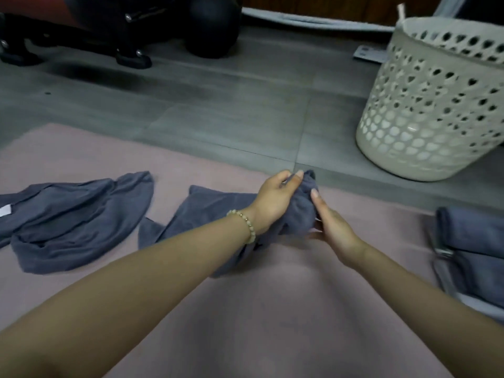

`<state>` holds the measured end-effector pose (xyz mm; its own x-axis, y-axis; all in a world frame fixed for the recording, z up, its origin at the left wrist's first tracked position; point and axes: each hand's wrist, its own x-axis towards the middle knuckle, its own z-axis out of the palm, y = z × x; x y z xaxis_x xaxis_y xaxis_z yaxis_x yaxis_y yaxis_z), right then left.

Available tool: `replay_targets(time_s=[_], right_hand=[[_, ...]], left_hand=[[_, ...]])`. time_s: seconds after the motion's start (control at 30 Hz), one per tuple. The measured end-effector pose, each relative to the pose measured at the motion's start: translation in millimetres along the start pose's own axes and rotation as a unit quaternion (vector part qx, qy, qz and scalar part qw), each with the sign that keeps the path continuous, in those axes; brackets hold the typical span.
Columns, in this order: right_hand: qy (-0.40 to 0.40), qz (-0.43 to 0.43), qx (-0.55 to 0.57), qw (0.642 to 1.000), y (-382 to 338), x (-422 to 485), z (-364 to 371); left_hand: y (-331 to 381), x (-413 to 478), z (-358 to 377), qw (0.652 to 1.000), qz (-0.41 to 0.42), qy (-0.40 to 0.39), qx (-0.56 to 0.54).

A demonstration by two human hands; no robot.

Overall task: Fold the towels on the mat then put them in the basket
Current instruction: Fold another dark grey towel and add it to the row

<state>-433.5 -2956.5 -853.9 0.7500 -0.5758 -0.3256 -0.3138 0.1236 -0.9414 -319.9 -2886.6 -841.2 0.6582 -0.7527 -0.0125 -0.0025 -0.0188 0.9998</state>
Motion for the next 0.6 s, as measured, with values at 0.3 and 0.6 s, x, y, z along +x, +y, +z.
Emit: replay_targets(time_s=[0.3,0.6], right_hand=[[0.058,0.069,-0.131,0.987,67,-41,-112],[-0.15,0.065,-0.097,0.982,28,-25,-48]], left_hand=[[-37,-3,8,0.988,-0.073,-0.079,0.112],[4,-3,2,0.994,-0.04,-0.076,0.061]])
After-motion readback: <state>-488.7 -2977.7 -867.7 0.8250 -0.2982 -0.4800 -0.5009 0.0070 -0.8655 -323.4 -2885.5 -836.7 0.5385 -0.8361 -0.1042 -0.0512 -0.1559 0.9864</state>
